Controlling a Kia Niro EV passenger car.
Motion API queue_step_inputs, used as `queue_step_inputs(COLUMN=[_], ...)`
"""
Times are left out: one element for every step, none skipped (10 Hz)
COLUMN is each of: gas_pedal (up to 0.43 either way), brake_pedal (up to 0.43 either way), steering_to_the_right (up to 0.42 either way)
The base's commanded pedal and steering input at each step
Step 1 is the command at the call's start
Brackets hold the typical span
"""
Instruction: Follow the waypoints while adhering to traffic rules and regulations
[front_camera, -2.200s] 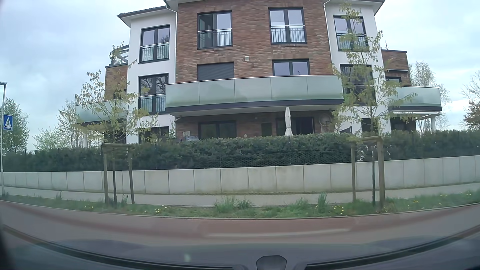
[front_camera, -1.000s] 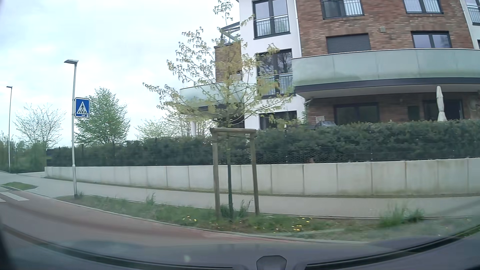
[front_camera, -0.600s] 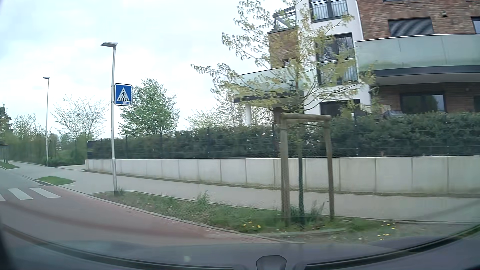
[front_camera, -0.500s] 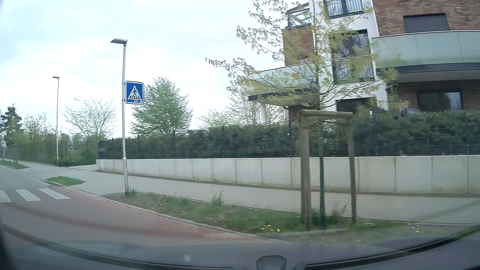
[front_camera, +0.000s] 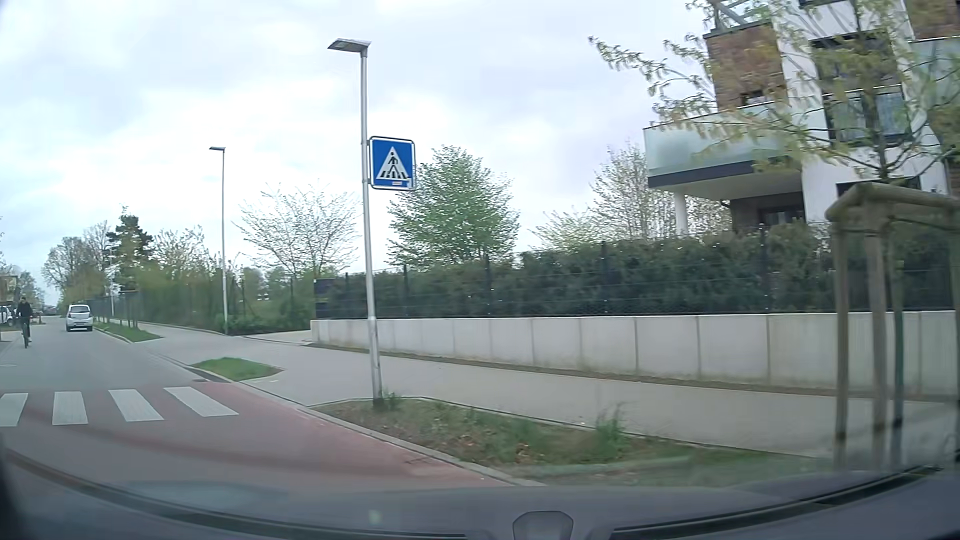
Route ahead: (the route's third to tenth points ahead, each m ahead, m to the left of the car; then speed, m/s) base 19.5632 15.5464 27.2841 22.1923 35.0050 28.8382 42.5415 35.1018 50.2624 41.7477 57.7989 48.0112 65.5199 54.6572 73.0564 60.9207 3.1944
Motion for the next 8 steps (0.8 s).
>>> queue_step_inputs(gas_pedal=[0.098,0.098,0.098,0.098,0.11,0.11,0.118,0.118], brake_pedal=[0.0,0.0,0.0,0.0,0.0,0.0,0.0,0.0], steering_to_the_right=[-0.555,-0.548,-0.538,-0.525,-0.502,-0.48,-0.449,-0.42])
